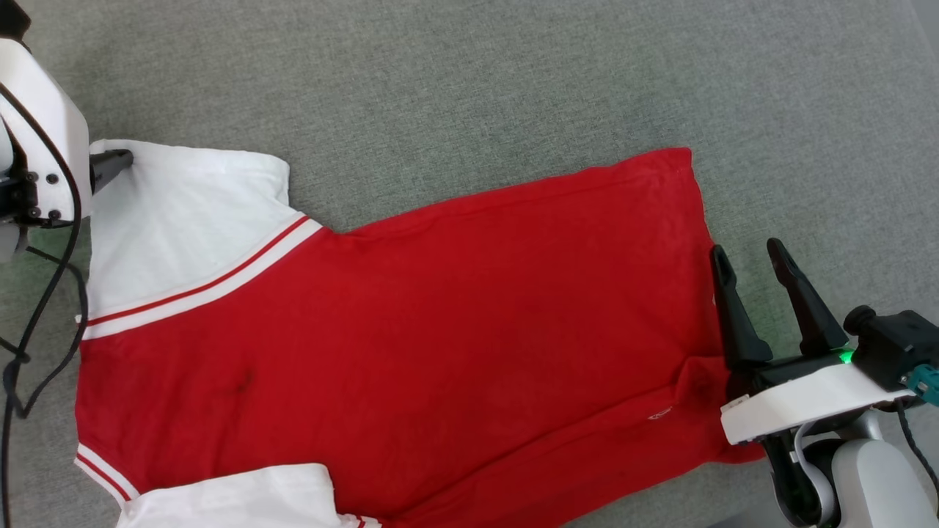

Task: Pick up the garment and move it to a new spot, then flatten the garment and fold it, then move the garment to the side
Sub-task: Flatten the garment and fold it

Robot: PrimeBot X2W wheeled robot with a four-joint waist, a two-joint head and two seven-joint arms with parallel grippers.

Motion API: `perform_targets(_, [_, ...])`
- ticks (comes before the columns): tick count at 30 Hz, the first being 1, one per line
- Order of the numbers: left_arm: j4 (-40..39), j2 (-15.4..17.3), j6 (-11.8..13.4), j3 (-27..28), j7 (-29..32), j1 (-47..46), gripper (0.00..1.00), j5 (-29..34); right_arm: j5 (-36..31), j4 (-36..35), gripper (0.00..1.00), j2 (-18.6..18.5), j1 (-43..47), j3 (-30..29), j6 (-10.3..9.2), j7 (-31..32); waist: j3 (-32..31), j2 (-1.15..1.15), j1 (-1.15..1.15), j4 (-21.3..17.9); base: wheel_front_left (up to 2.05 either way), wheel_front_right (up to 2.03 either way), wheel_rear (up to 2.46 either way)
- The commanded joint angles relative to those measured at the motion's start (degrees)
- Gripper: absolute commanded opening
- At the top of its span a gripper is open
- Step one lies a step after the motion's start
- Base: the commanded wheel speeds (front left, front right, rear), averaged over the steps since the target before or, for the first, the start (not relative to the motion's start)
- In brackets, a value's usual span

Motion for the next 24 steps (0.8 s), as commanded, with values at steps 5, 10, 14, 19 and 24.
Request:
perform_targets(5, [1.7, -0.6, -1.4, -2.4, 2.1, 4.8, 0.0, -1.2, -0.2, 0.3, 1.0, 0.4, -1.5, 0.4, -0.02, 0.0, 0.7, 0.0, 0.0, -0.1, 0.0, 0.0, 0.0])
perform_targets(10, [1.5, -1.8, -2.4, -1.4, -4.4, 3.8, 0.0, -0.5, -0.7, 0.7, 1.0, -0.5, -1.9, 0.0, -0.02, 0.4, -0.3, 0.0, 0.0, 1.0, 0.0, 0.0, 0.0])
perform_targets(14, [1.1, -2.9, -3.4, -0.6, -10.1, 2.9, 0.0, -0.4, -1.0, 0.5, 1.0, -2.1, -1.9, -0.5, -0.02, 2.0, -2.4, 0.0, 0.0, 2.5, 0.0, 0.0, 0.0])
perform_targets(19, [-1.4, -4.0, -4.6, -1.3, -14.7, 3.1, 0.0, -0.7, -0.5, -0.3, 1.0, -6.5, -2.1, -0.5, -0.02, 8.3, -5.2, 0.0, 0.0, 5.3, 0.0, 0.0, 0.0])
perform_targets(24, [-6.5, -3.8, -5.2, -3.3, -17.9, 4.3, 0.0, -0.2, 2.2, -2.0, 1.0, -13.1, -3.6, 0.6, -0.02, 21.3, -7.0, 0.0, 0.0, 8.7, 0.0, 0.0, 0.0])
